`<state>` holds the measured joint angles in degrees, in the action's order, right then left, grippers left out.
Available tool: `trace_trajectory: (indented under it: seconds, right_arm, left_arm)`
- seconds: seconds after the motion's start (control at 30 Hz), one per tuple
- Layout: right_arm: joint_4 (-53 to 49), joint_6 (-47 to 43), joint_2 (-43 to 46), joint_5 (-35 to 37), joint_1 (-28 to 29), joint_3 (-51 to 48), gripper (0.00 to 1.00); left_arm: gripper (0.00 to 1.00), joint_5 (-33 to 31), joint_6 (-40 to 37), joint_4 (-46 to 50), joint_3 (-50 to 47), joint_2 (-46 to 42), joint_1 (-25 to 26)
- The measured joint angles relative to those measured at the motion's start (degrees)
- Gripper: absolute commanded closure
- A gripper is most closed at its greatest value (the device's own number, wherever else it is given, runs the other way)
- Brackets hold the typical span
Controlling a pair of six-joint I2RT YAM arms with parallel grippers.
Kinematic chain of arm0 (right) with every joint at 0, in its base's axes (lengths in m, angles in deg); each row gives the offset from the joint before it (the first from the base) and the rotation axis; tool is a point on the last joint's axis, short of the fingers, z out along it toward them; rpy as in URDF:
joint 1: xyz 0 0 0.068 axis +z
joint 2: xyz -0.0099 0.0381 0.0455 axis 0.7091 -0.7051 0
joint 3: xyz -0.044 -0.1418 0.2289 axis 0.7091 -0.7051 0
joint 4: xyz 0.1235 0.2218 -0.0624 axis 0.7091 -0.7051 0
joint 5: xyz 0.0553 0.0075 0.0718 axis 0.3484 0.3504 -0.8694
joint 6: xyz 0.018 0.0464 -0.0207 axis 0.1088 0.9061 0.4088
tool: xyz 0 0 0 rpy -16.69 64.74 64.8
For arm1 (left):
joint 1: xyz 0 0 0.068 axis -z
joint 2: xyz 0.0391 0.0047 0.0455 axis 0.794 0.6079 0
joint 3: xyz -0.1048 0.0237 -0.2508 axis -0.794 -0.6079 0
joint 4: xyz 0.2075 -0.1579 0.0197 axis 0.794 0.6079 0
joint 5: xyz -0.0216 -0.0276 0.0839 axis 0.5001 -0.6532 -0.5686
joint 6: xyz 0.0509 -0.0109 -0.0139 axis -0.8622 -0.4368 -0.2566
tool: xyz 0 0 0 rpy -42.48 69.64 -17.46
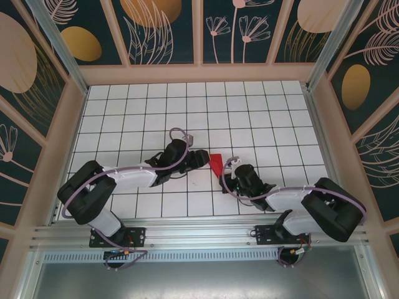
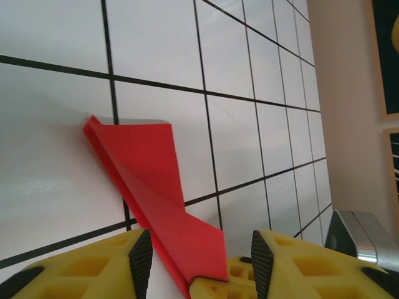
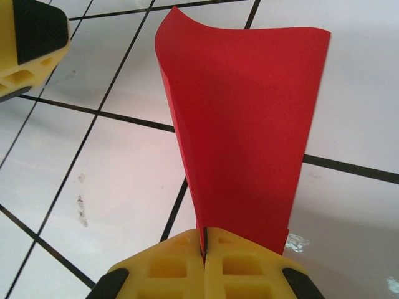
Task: Fold a paper plane with a square sheet of paper (pick it up from the middle)
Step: Fold the wing for the fifth time at the center of the table.
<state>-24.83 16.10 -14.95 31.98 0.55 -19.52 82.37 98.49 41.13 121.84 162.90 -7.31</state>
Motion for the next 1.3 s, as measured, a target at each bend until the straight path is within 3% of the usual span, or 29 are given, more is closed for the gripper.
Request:
trace_trajectory:
  seconds: [0.5, 1.03, 1.3]
  right_arm:
    - [0.81, 4.33, -2.93, -2.47, -0.96, -0.11, 0.95]
    - [1.57, 6.25, -4.87, -3.5, -1.07, 0.09, 0.94]
    - [-1.88, 6.27, -4.85, -4.11, -1.16, 1.95, 0.87]
  left_arm:
    - [0.51, 8.5, 2.84, -7.89, 0.0, 7.28, 0.0]
    - [0.5, 13.73, 3.65, -10.08, 3.85, 13.66, 0.17]
    - [0.5, 14.19, 3.63, -11.17, 4.92, 16.76, 0.17]
